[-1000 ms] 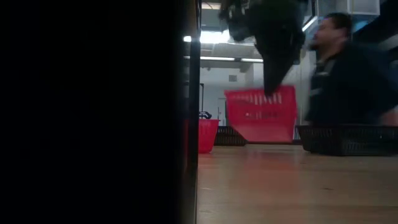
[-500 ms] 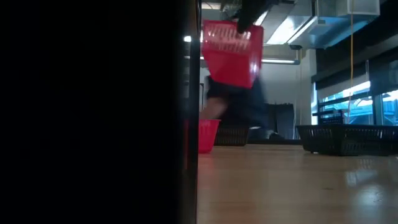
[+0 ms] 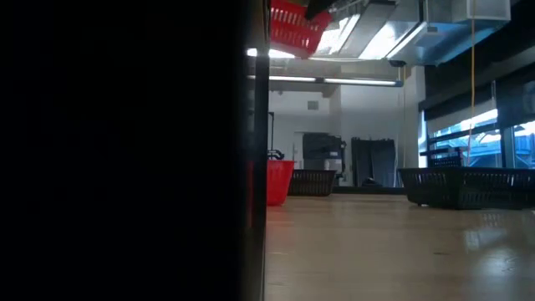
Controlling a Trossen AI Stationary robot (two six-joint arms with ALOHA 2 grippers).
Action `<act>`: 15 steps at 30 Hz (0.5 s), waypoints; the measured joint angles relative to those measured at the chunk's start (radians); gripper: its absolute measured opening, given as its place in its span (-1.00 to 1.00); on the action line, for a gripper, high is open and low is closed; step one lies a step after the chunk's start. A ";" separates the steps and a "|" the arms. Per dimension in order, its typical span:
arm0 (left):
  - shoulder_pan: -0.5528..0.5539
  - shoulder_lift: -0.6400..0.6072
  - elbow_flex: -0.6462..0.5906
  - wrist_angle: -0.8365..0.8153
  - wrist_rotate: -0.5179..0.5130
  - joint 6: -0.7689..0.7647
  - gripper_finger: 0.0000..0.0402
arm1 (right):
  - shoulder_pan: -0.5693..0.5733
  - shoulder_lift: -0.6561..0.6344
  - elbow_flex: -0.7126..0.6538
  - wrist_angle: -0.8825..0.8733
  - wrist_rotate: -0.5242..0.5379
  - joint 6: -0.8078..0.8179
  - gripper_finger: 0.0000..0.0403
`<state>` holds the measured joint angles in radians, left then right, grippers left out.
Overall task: Stack baskets on shelf by color
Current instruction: Put the right red bin on the shelf
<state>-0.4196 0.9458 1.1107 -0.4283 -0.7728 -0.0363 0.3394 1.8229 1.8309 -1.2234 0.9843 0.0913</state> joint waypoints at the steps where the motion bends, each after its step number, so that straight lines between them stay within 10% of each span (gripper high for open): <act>1: 0.012 0.018 0.000 0.021 -0.027 -0.018 -0.67 | 0.000 0.000 0.000 0.002 0.031 -0.029 -1.00; 15: 0.173 0.262 0.000 0.565 -0.234 -0.033 -0.67 | -0.014 0.024 0.000 0.053 0.357 -0.401 -1.00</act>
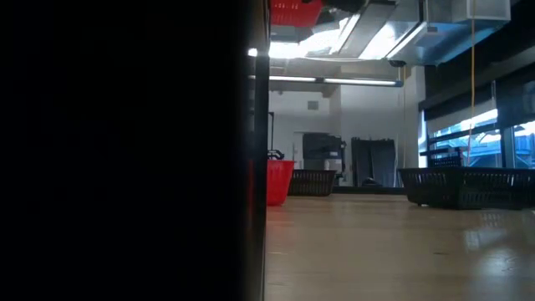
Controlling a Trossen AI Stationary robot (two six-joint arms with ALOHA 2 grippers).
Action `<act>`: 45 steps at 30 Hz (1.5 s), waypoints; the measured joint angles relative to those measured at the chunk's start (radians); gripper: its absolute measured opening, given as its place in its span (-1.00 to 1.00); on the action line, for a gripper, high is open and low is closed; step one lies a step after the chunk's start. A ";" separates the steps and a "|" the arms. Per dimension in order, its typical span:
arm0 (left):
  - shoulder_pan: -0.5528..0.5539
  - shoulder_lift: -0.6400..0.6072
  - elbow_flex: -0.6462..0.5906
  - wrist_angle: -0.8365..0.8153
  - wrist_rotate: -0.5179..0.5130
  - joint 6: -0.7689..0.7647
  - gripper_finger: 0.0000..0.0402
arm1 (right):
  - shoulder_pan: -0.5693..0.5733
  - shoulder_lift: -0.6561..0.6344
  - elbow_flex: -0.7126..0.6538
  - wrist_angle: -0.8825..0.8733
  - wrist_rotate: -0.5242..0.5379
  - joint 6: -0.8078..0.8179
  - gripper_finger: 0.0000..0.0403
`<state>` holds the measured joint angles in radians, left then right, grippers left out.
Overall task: Stack baskets on shelf by color
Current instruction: Put the right red bin on the shelf
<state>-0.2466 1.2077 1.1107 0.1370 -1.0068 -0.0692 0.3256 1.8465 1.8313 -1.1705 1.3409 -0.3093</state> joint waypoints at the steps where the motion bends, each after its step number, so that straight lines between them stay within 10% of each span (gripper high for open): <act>1: 0.008 0.010 0.000 0.042 -0.007 0.000 -0.67 | -0.002 0.000 0.000 0.000 0.025 -0.027 -1.00; 11: 0.057 0.085 0.000 0.322 0.001 -0.003 -0.67 | -0.031 0.000 0.000 -0.001 0.142 -0.190 -1.00; 45: 0.220 0.135 0.000 0.391 0.094 -0.041 -0.67 | -0.051 0.000 -0.001 -0.001 0.097 -0.197 -1.00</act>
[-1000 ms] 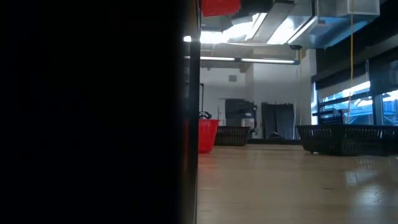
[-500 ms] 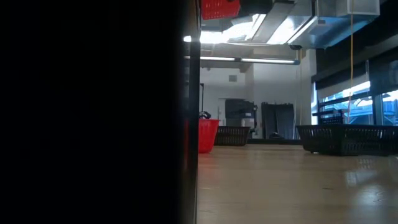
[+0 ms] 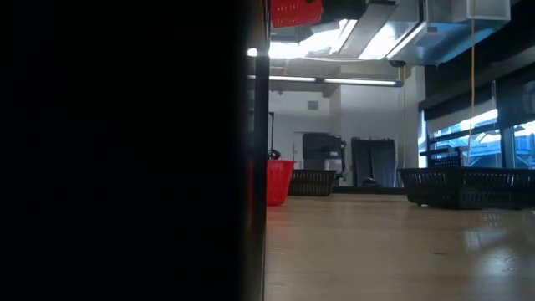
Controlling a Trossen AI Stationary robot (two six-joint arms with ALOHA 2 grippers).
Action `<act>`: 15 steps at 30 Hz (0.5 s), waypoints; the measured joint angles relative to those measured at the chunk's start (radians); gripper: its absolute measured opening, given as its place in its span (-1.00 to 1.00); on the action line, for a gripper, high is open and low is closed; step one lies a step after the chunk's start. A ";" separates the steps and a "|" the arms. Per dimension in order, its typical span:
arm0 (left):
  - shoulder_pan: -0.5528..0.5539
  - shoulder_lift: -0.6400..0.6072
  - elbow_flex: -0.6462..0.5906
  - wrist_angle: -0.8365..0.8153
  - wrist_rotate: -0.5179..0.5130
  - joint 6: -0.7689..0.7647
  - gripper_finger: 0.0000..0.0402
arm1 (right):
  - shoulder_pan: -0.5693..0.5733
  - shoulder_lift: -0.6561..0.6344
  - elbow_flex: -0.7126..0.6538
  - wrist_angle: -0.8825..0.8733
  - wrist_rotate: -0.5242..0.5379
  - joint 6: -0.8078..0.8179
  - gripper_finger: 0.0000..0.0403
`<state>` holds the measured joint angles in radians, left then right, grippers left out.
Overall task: Stack baskets on shelf by color
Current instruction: Put the right red bin on the shelf
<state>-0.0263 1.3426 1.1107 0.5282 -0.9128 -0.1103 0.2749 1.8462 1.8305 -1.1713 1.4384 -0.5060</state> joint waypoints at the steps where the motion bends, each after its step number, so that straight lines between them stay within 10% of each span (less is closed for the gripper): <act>1: 0.002 0.000 0.000 0.000 0.006 -0.015 -0.67 | 0.000 0.000 0.000 0.000 0.000 0.000 -1.00; 15: 0.018 0.001 0.000 -0.023 0.025 -0.126 -0.67 | 0.000 0.000 0.000 0.000 -0.002 0.000 -1.00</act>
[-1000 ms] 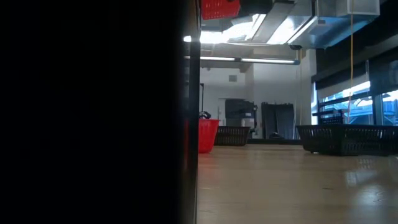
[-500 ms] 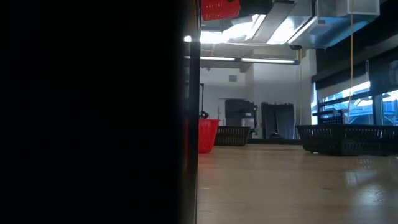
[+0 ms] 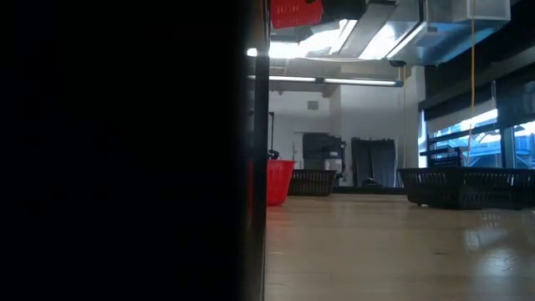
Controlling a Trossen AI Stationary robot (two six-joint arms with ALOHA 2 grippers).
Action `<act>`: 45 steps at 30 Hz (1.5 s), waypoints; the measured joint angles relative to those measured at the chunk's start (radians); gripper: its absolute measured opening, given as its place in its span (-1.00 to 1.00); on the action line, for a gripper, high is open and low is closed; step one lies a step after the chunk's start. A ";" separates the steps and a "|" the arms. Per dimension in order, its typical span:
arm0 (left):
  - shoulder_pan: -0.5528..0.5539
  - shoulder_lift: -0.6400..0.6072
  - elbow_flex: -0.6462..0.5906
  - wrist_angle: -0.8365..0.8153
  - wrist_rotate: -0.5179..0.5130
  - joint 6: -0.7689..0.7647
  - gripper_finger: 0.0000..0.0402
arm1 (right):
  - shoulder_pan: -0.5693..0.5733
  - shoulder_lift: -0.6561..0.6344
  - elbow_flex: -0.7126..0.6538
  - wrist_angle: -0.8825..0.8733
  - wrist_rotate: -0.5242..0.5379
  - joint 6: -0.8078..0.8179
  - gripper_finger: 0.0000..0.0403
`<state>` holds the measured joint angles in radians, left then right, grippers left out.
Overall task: Stack baskets on shelf by color
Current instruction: Put the right red bin on the shelf
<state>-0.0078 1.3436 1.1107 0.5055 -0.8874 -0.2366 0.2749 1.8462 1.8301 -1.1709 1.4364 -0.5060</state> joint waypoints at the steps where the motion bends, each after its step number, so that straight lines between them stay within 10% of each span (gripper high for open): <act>1: 0.000 0.004 0.000 0.003 0.002 -0.001 -0.67 | 0.000 0.000 0.000 0.000 0.000 0.000 -1.00; 34: 0.009 0.071 0.001 -0.045 0.032 0.030 -0.99 | 0.000 0.000 -0.001 0.003 -0.026 0.001 -0.99; 45: 0.005 0.073 -0.001 -0.056 0.027 0.044 -1.00 | 0.001 0.000 0.000 0.064 -0.175 0.005 -0.67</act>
<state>-0.0032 1.4162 1.1099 0.4497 -0.8604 -0.1922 0.2756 1.8458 1.8297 -1.1066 1.2617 -0.5011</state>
